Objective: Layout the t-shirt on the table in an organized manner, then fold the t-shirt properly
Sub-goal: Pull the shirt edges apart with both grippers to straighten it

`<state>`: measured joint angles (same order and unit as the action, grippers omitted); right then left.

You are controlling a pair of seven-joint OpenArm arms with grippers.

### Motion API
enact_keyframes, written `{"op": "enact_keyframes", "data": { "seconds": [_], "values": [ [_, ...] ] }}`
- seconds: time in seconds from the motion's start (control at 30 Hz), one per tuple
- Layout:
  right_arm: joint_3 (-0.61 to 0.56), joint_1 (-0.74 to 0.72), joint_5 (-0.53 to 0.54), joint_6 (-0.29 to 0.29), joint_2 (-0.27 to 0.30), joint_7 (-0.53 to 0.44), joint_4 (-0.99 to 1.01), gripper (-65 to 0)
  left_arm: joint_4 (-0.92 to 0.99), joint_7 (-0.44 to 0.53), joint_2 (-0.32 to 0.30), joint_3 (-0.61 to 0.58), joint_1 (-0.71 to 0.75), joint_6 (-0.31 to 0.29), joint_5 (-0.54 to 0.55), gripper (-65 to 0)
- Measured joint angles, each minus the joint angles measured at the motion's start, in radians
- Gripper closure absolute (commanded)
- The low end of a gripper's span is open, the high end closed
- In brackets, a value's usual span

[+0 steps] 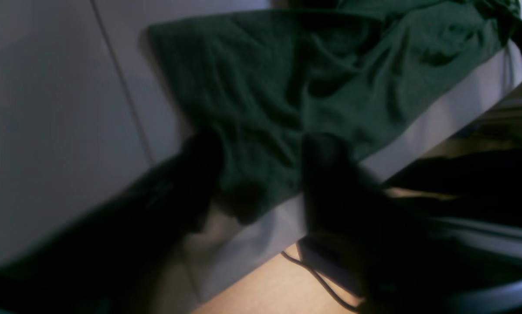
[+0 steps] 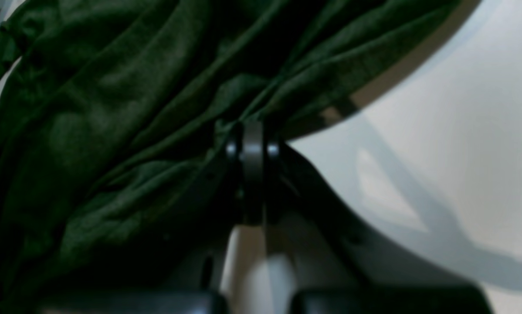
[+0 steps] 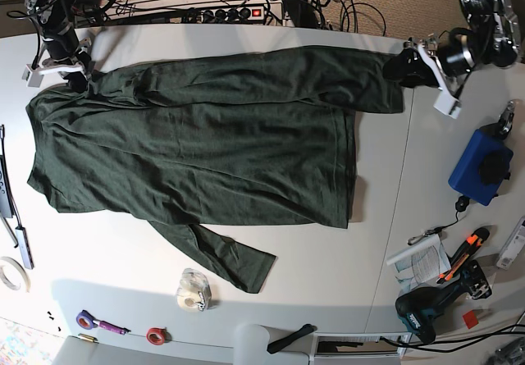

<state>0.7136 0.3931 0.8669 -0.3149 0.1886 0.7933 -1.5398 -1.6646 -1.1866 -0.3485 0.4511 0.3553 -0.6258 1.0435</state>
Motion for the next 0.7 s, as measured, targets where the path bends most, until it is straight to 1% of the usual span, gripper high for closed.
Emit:
{"op": "enact_keyframes", "data": {
  "seconds": [0.1,0.13,0.17,0.23,0.27,0.3,0.37,0.4,0.43,0.5,0.57,0.63,0.7],
  "values": [
    [0.0,0.007,0.019,-0.001,0.002,0.005,0.0,0.0,0.001,-0.013,0.034,-0.002,0.005,0.0,0.015,-1.2],
    [0.0,0.013,0.031,-0.014,0.005,0.014,0.0,0.0,0.001,-0.017,0.04,-0.002,0.006,-0.014,0.038,0.0],
    [0.0,0.023,0.045,-0.023,0.008,0.021,0.0,0.0,0.001,-0.022,0.044,-0.002,0.005,-0.026,0.065,0.0],
    [0.0,0.042,0.064,-0.035,0.014,0.023,0.0,0.0,0.0,-0.047,0.044,-0.003,0.004,-0.026,0.128,0.0],
    [0.0,0.048,0.067,-0.045,0.022,0.031,0.0,0.0,0.0,-0.076,0.043,-0.002,0.004,-0.038,0.166,0.0],
    [-0.001,0.057,0.067,-0.046,0.031,0.041,-0.002,0.0,0.001,-0.113,0.043,-0.001,0.004,-0.07,0.211,0.0],
    [-0.001,0.073,0.075,-0.046,0.048,0.048,-0.003,0.0,0.002,-0.215,0.043,0.0,0.004,-0.071,0.337,0.0],
    [0.0,0.081,0.087,-0.046,0.059,0.061,-0.003,0.0,0.002,-0.227,0.044,0.0,0.007,-0.071,0.403,0.0],
    [0.001,0.089,0.098,-0.045,0.07,0.079,-0.003,0.0,0.001,-0.21,0.044,0.0,0.012,-0.072,0.428,0.0],
    [0.019,0.101,0.12,-0.061,0.085,0.122,-0.003,0.0,-0.002,-0.213,0.043,0.001,0.023,-0.071,0.412,0.0],
    [0.05,0.114,0.15,-0.096,0.092,0.18,-0.002,0.0,-0.011,-0.213,0.043,0.001,0.047,-0.071,0.412,0.0],
    [0.1,0.122,0.169,-0.108,0.096,0.237,0.001,0.0,-0.02,-0.22,0.044,0.002,0.062,-0.071,0.408,0.0],
    [0.153,0.131,0.179,-0.11,0.105,0.265,0.002,0.0,-0.045,-0.22,0.043,0.002,0.065,-0.071,0.408,0.0]
  ]
}}
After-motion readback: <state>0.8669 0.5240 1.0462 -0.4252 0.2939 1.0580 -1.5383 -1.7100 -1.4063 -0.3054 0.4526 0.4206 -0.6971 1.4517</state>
